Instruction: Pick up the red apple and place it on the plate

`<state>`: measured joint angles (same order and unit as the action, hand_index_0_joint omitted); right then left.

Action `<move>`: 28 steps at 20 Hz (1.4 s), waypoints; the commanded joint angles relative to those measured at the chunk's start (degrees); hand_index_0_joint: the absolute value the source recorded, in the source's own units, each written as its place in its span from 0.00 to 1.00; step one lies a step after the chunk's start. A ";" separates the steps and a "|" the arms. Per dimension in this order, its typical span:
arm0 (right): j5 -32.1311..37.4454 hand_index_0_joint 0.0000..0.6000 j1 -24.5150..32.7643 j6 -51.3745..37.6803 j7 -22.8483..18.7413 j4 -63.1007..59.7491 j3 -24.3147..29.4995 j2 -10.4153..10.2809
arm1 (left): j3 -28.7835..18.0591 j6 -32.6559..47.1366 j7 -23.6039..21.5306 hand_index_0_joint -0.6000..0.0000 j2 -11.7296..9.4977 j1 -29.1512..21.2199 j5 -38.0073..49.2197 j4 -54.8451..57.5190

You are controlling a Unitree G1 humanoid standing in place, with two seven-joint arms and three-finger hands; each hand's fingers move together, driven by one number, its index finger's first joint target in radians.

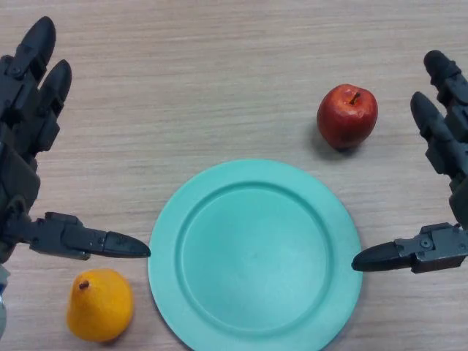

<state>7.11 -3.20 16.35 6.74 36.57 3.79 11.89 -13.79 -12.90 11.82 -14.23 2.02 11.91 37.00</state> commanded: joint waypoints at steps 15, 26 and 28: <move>-2.20 0.00 14.17 -7.63 -7.93 -12.57 2.14 3.40 | 1.95 10.67 -1.90 1.00 0.16 0.59 -2.82 1.07; -8.41 0.00 29.25 -11.54 -10.90 -36.97 -0.78 3.16 | 1.21 10.14 -2.54 1.00 -0.88 -1.61 -1.55 -1.73; -8.84 0.00 31.67 -13.18 -11.80 -41.94 -0.80 3.15 | 1.16 10.82 -2.53 1.00 -1.18 -2.20 -2.25 -2.88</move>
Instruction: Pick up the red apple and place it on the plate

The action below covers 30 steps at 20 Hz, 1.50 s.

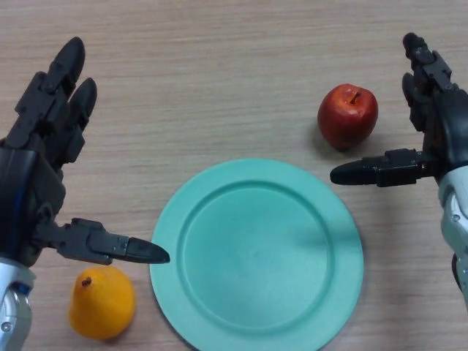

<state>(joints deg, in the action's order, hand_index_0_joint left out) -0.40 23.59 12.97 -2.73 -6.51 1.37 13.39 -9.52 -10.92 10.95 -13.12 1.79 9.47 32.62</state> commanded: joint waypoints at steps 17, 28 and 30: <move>-8.94 0.00 23.79 -17.24 -8.66 -36.50 -0.96 -0.36 | -6.63 10.94 -1.73 1.00 -3.48 -2.43 0.99 -1.67; 0.56 1.00 25.21 -16.31 -14.44 -35.22 0.18 -2.08 | -5.41 12.77 -2.80 1.00 -2.96 -1.92 -0.44 -3.26; 0.46 1.00 22.65 -14.30 -13.31 -27.02 -0.12 -1.66 | -5.00 13.01 -2.96 1.00 -2.82 -1.97 -0.73 -3.38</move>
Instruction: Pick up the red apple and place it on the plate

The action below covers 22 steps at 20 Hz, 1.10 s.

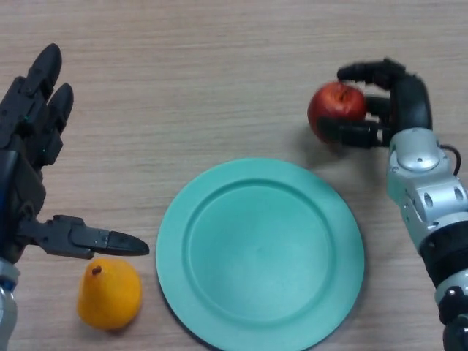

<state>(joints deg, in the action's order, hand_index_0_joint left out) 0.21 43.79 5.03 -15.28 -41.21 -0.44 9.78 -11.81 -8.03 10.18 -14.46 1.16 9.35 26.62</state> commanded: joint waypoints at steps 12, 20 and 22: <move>-4.87 1.00 -24.46 13.15 9.00 54.33 -11.76 1.11 | -0.64 7.40 -0.74 1.00 -0.98 -1.01 -1.38 6.86; -4.92 1.00 -30.20 6.38 7.56 50.05 -17.23 1.11 | -1.68 5.85 -0.10 1.00 -0.60 0.00 1.10 9.60; -3.47 1.00 -30.53 9.81 8.18 50.91 -18.15 1.11 | -1.49 5.58 -0.18 1.00 -0.57 0.12 1.01 9.90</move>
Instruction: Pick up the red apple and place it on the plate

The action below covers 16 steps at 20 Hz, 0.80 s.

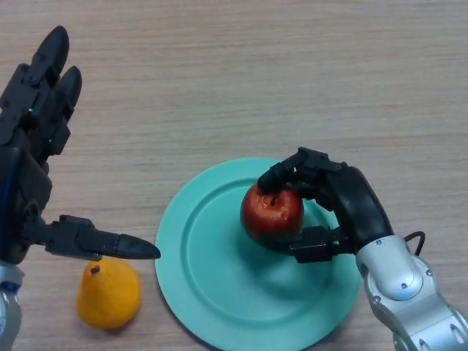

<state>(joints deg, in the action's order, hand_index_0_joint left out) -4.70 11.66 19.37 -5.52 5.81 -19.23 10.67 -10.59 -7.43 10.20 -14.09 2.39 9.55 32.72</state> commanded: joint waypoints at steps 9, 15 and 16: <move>0.47 0.00 3.53 2.31 1.90 3.77 0.55 0.22 | -5.47 4.91 0.17 1.00 -1.82 -1.47 0.94 3.29; 11.45 0.00 5.00 8.90 0.61 14.72 12.15 0.22 | -5.77 5.87 1.15 1.00 -1.74 -0.85 -0.93 3.53; 12.07 0.00 4.33 10.01 1.25 16.93 14.05 0.22 | -6.05 5.33 1.27 1.00 -1.79 -0.87 -0.68 3.76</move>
<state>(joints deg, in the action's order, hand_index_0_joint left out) 6.49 14.08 34.93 -3.91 19.96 -6.94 10.66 -13.44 -7.49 11.29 -14.27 2.79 9.31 33.14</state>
